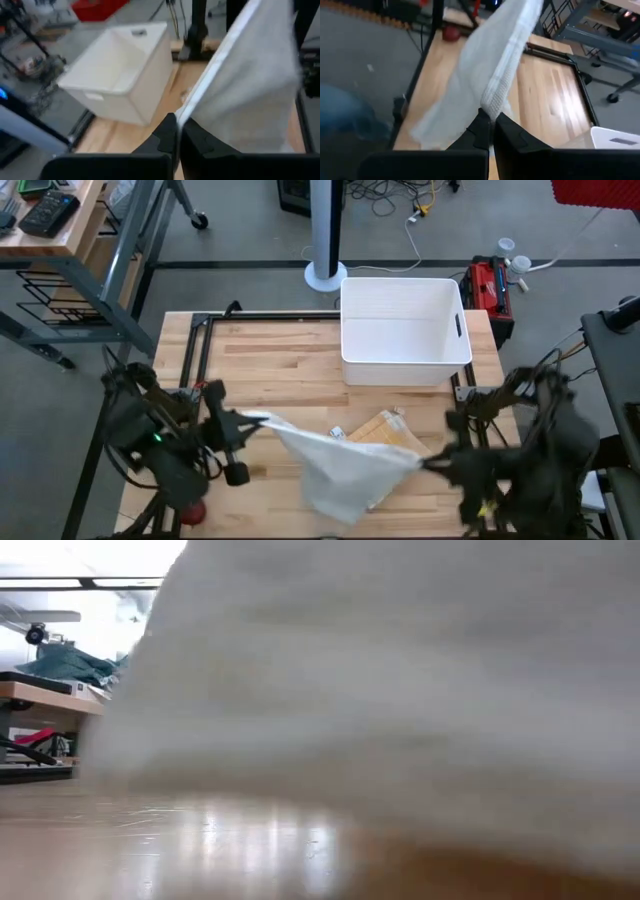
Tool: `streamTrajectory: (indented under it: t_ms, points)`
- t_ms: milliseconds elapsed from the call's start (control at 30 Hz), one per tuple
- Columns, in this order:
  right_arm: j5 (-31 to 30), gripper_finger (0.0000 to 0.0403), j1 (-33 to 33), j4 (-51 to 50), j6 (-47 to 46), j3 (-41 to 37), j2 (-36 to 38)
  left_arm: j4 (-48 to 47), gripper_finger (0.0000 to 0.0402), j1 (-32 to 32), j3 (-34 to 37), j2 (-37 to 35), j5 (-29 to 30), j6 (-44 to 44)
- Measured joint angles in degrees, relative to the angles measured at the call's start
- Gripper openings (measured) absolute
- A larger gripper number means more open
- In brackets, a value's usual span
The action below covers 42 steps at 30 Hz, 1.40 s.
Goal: Fold towel
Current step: Fold the white checkered towel
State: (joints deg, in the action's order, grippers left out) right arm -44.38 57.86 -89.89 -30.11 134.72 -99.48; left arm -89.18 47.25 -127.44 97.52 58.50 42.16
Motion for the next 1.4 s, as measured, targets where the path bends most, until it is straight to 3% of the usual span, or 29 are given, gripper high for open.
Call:
streamTrajectory:
  t_ms: [167,267,500,600,833,1033,1167,1400]
  points:
    - [-0.68,0.0,-3.05,0.21,-4.97,-0.02,8.5,0.29,0.0,-0.24,-7.57,-0.15,5.25,-8.09]
    - [-3.32,0.0,-5.71,0.2,-13.22,-0.03,12.39,2.23,0.0,-0.79,-6.63,-1.46,10.62,-12.24]
    - [-3.6,0.0,-8.76,0.03,-16.58,-0.51,14.88,2.12,0.0,-2.19,-6.78,-1.67,11.14,-13.02]
    - [0.52,0.0,-8.74,-0.45,-16.77,-1.85,13.53,1.51,0.0,-2.18,-6.76,-0.32,9.79,-12.59]
    - [16.3,0.0,-7.74,-0.22,-19.24,-8.03,6.53,0.73,0.0,0.2,-6.76,2.7,9.42,-9.53]
    - [18.64,0.0,-4.41,0.87,-19.73,-9.34,0.39,1.19,0.0,4.17,-6.67,6.45,4.27,-1.76]
    - [19.32,0.0,-3.15,-0.15,-19.99,-9.38,-3.88,0.44,0.0,6.3,-5.92,10.6,4.1,2.19]
    - [23.07,0.0,-2.72,-0.17,-12.72,-9.55,-9.05,0.27,0.0,6.38,-4.88,16.73,-3.01,9.53]
